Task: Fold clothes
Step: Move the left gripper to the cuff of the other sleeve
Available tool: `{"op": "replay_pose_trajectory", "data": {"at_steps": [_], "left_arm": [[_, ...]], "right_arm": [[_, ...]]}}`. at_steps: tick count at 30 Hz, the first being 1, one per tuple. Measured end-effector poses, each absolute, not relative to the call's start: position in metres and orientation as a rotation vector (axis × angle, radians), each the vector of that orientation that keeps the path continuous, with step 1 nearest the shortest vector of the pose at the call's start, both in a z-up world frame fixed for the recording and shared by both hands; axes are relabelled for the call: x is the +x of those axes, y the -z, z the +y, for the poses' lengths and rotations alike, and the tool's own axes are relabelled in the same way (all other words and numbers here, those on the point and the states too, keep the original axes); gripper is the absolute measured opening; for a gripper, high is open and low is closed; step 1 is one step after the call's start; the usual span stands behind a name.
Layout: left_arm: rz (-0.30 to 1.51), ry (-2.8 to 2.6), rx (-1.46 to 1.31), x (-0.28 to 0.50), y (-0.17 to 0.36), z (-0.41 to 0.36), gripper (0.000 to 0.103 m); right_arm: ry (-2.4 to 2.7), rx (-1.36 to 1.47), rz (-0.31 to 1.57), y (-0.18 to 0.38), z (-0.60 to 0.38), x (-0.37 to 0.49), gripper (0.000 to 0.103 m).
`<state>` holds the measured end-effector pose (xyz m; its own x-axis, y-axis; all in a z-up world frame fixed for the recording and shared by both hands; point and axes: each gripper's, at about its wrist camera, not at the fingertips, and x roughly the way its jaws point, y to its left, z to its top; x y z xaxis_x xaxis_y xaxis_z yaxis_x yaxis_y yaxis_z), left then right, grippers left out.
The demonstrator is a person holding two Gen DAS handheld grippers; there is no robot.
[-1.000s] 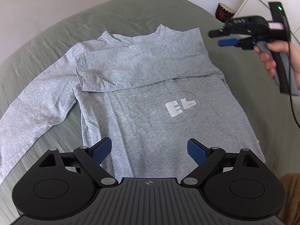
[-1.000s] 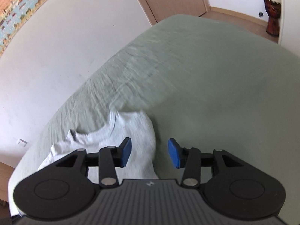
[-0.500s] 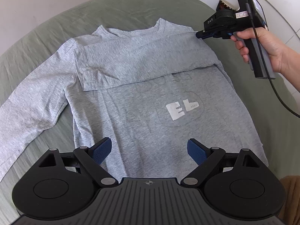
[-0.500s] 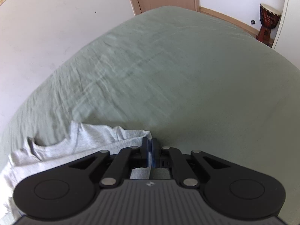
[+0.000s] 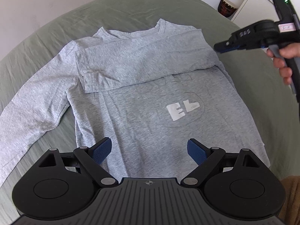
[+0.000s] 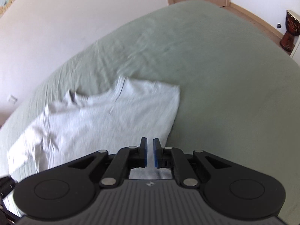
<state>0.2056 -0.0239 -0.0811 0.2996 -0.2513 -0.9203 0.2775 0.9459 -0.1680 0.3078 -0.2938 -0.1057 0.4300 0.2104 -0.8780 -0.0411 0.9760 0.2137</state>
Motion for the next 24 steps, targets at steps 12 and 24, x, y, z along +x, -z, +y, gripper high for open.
{"op": "replay_pose_trajectory", "data": {"at_steps": [12,24], "left_arm": [[1.199,0.296,0.011,0.189,0.064,0.004,0.089],[1.184,0.045,-0.117,0.152,0.064,0.099,0.089]], "right_arm": [[-0.125,0.283,1.073,0.098,-0.306,0.261,0.016],[-0.205,0.212,1.034,0.064,-0.269,0.165,0.048]]}}
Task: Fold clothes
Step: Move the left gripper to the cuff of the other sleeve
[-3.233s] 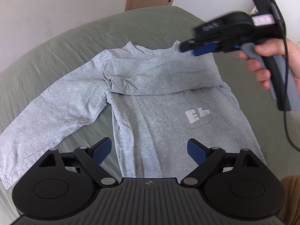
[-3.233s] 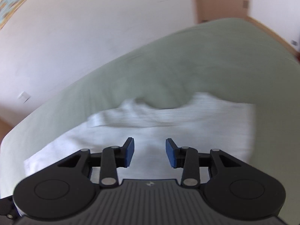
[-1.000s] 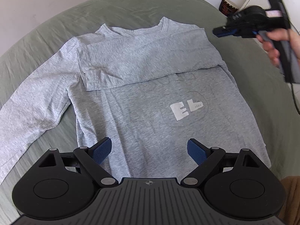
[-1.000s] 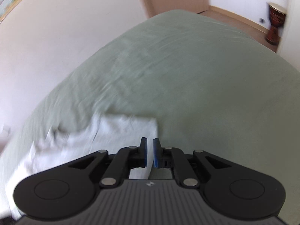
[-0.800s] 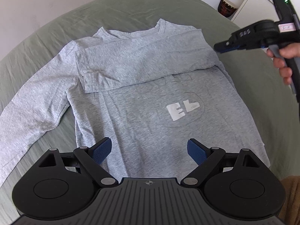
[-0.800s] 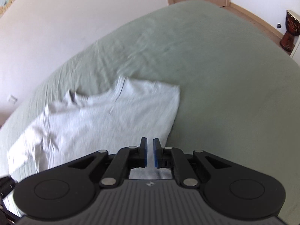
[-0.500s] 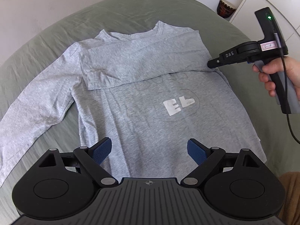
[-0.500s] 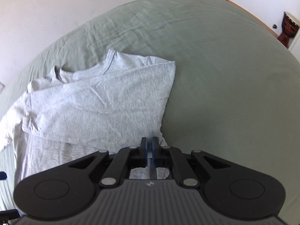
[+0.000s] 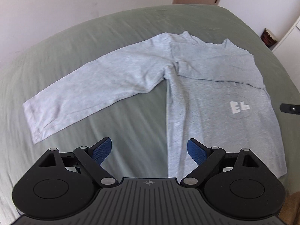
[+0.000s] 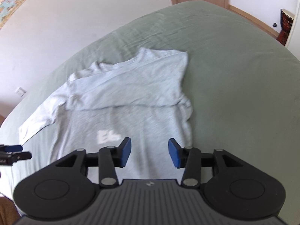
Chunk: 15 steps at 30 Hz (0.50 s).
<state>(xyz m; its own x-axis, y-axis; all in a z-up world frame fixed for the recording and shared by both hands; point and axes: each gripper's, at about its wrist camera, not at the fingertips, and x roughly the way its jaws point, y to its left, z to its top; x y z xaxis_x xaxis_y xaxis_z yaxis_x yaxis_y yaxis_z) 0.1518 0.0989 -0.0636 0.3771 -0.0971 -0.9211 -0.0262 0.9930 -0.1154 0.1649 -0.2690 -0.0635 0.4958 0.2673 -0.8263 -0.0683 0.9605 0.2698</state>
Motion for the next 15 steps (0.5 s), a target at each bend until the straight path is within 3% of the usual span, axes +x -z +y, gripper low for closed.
{"op": "replay_pose_trajectory", "data": {"at_steps": [15], "left_arm": [[1.134,-0.094,-0.205,0.092,0.055,0.18,0.089]], "right_arm": [[-0.475,0.031,0.915,0.011,-0.118,0.153,0.054]]}}
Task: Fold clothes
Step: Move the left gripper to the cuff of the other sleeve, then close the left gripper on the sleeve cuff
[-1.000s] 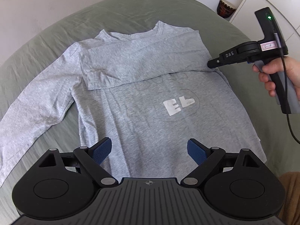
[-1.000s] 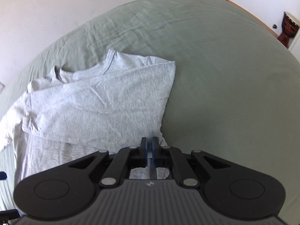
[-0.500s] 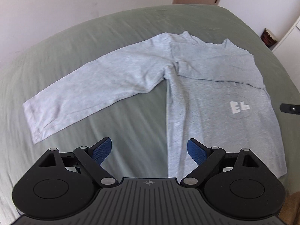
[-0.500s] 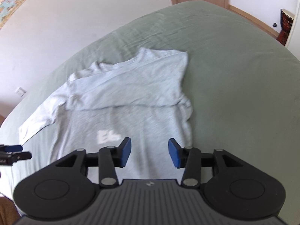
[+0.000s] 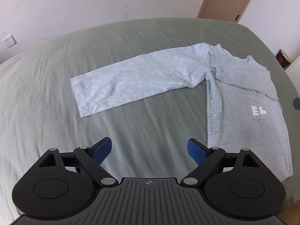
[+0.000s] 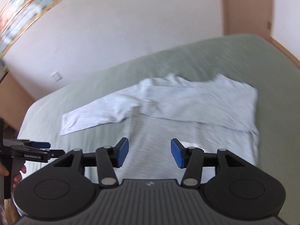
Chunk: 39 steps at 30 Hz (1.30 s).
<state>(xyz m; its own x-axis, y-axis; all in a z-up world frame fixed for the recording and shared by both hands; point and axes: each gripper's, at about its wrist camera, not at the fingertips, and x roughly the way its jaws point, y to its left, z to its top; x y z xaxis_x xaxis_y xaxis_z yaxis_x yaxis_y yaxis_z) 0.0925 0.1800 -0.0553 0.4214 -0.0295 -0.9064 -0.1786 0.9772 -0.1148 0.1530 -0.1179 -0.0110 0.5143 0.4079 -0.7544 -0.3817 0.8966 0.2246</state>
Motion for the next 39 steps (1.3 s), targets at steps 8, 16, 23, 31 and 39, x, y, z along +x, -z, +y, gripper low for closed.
{"op": "replay_pose_trajectory", "data": {"at_steps": [8,16,23,31,39], "left_arm": [[1.145,-0.184,-0.337,0.085,0.079,0.247,0.089],[1.134,-0.18,-0.524,0.099,0.109,0.285,0.089],[1.086,-0.15,-0.664,0.12,0.124,0.293,0.089],[1.03,-0.131,-0.792,0.133,0.133,0.297,0.089],[0.97,-0.136,-0.886,0.13,0.139,0.302,0.089]], "right_arm": [[-0.509,-0.01,0.933,0.019,-0.065,0.158,0.057],[-0.515,-0.023,0.909,0.003,-0.079,0.176,0.057],[-0.614,-0.129,0.92,0.01,-0.056,0.164,0.057],[-0.672,-0.183,0.952,0.016,-0.04,0.152,0.057],[-0.681,-0.184,0.957,0.022,-0.046,0.142,0.057]]}}
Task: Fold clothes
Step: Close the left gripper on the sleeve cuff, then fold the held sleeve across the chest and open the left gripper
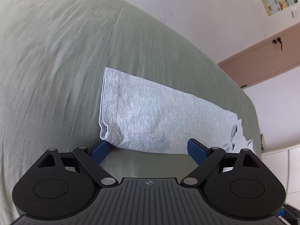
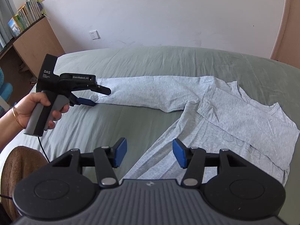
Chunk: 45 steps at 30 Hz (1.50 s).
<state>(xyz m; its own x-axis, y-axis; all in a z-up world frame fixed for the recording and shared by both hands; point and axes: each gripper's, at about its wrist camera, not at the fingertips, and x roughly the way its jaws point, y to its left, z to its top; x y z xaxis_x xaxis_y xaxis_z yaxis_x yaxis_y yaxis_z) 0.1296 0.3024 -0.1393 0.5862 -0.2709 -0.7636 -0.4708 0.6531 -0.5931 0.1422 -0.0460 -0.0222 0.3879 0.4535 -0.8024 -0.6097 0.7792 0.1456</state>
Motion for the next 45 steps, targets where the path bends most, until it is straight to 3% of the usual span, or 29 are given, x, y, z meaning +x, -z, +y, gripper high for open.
{"op": "replay_pose_trajectory", "data": {"at_steps": [11,26,28,33,38,45], "left_arm": [[0.884,-0.079,-1.061,0.113,0.154,0.324,0.089],[0.829,-0.07,-1.007,0.13,0.152,0.333,0.087],[0.847,-0.05,-0.963,0.132,0.15,0.334,0.081],[0.913,-0.028,-0.808,0.132,0.144,0.338,0.027],[0.946,-0.004,-0.787,0.129,0.14,0.338,0.007],[0.905,0.135,-0.737,0.136,0.099,0.312,0.006]], "right_arm": [[-0.67,-0.165,0.974,0.03,-0.063,0.138,0.057],[-0.639,-0.138,0.982,0.036,-0.073,0.14,0.057],[-0.63,-0.126,0.981,0.036,-0.078,0.141,0.057],[-0.617,-0.115,0.987,0.039,-0.088,0.142,0.057],[-0.612,-0.083,0.977,0.04,-0.092,0.148,0.057],[-0.592,-0.068,0.97,0.039,-0.1,0.153,0.057]]}}
